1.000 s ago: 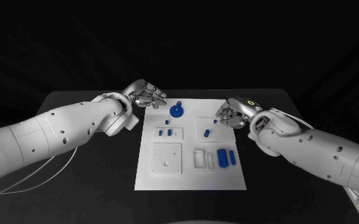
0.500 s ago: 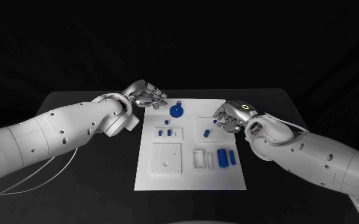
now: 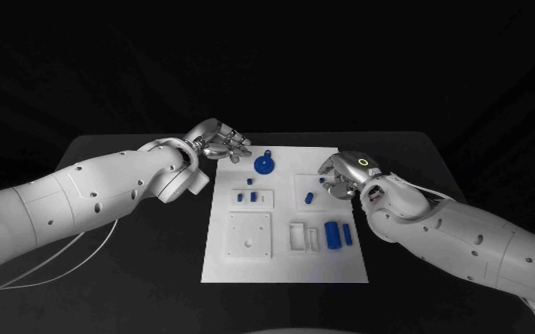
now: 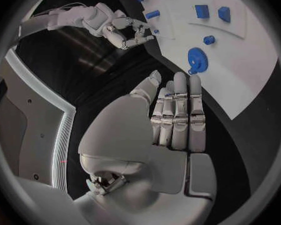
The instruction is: Assemble the parts on the task board
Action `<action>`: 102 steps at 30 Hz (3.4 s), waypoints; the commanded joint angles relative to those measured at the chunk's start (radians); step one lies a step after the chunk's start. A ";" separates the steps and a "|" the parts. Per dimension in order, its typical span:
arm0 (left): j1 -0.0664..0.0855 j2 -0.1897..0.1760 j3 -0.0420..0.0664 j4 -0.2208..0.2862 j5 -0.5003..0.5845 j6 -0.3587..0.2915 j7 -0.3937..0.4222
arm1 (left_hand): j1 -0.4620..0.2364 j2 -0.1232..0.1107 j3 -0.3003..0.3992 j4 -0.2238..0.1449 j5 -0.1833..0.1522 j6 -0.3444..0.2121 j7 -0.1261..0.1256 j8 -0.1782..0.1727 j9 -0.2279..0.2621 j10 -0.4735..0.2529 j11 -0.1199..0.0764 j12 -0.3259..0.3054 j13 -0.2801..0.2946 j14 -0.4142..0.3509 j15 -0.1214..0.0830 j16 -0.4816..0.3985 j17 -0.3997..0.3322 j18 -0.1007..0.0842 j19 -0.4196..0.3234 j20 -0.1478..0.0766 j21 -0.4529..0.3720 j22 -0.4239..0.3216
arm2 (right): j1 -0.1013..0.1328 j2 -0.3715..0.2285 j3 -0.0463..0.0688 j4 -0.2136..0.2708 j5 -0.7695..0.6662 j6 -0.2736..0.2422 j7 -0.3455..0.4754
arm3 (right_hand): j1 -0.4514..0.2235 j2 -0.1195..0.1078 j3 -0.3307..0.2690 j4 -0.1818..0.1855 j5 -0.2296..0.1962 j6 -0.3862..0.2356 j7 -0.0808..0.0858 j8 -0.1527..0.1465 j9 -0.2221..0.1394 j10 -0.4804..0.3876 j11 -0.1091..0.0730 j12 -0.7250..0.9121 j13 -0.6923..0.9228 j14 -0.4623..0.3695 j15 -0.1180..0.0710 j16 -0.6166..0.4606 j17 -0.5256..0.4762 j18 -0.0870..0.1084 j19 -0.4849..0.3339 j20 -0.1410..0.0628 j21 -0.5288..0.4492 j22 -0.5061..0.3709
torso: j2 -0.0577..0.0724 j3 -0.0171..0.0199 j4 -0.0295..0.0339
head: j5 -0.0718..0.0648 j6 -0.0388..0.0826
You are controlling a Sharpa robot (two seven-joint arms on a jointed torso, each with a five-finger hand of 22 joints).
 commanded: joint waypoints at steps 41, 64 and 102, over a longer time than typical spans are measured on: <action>0.001 -0.005 0.001 0.000 0.061 0.018 0.031 | -0.003 0.001 0.004 0.009 0.006 0.001 0.008 -0.003 0.001 -0.006 0.006 -0.005 -0.001 -0.007 0.007 -0.020 -0.003 -0.003 -0.004 0.006 -0.001 -0.031 | -0.010 0.076 -0.001 -0.108 0.051 0.021 0.032 | -0.020 0.030 0.083 0.030 0.001 0.039 -0.013 -0.001 0.001 0.081 -0.023 -0.004 0.000 -0.033 -0.011 0.074 -0.028 0.005 0.068 -0.010 -0.109 0.209 | 0.000 0.0002 -0.0004 | 0.007 -0.006; 0.001 -0.004 0.001 -0.002 0.061 0.029 0.026 | -0.003 0.002 0.004 0.009 0.005 0.003 0.008 -0.002 0.001 -0.007 0.006 -0.005 -0.001 -0.008 0.008 -0.020 -0.003 -0.003 -0.004 0.006 0.000 -0.032 | -0.013 0.083 -0.006 -0.118 0.032 0.022 0.012 | 0.003 0.123 0.096 -0.006 -0.010 0.109 -0.031 -0.001 0.009 0.169 -0.049 -0.004 0.002 -0.015 -0.028 0.070 -0.024 -0.011 0.099 -0.033 -0.089 0.286 | 0.000 0.0003 -0.0012 | 0.009 -0.009; 0.001 0.000 0.001 -0.025 0.061 0.039 0.017 | -0.003 0.006 0.003 0.011 0.004 0.002 0.008 -0.003 0.001 -0.011 0.008 -0.005 -0.001 -0.010 0.009 -0.020 -0.003 -0.002 -0.006 0.007 0.000 -0.033 | 0.016 0.021 0.029 -0.014 0.030 0.009 0.002 | 0.018 0.126 0.080 0.006 -0.010 0.125 -0.037 -0.001 0.013 0.193 -0.057 -0.003 0.003 0.003 -0.033 0.057 -0.010 -0.020 0.123 -0.039 -0.082 0.317 | 0.000 0.0003 0.0025 | 0.005 -0.005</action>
